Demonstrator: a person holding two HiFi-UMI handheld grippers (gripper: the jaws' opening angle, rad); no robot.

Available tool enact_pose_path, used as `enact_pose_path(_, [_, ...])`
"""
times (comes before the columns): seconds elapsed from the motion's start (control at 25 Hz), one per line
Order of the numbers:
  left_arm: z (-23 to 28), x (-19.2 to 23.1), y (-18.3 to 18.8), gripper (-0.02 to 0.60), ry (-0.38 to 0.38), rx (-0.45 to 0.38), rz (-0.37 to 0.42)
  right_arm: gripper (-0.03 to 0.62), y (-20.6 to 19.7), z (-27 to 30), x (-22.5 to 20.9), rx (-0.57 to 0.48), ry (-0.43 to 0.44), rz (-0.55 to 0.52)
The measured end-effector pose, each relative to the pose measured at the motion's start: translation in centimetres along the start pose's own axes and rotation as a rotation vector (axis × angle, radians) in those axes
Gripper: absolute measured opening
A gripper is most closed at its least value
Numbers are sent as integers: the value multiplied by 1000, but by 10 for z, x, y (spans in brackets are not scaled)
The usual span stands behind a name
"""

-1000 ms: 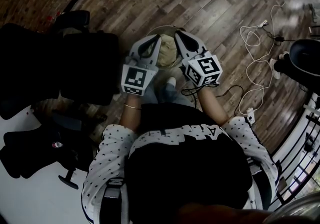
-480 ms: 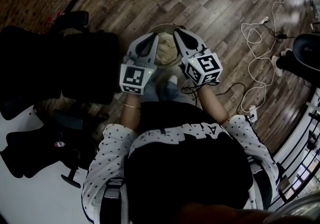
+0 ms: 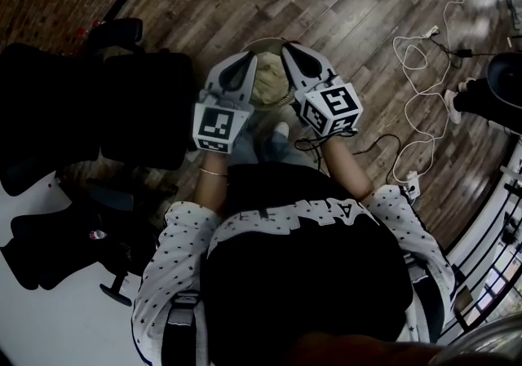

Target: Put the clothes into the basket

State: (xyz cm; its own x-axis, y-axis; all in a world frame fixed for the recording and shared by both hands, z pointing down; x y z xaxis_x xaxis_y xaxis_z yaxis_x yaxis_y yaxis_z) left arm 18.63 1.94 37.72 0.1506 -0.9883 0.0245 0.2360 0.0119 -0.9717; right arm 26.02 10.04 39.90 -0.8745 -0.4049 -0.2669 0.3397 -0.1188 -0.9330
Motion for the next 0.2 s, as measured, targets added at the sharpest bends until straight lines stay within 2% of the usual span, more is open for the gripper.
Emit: enact_pose_path(0.2, [1, 2, -3, 14, 5, 3, -3, 29, -2, 1, -1, -2, 4, -2])
Point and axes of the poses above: the fingertips, and each gripper's own axes: z forward along the fingers, x to its left, y out of its top, the point moved 4 cm from there along -z, backward along the fingers, and after that the axes turned 3 degrees about -y, right-handed, at the moved point
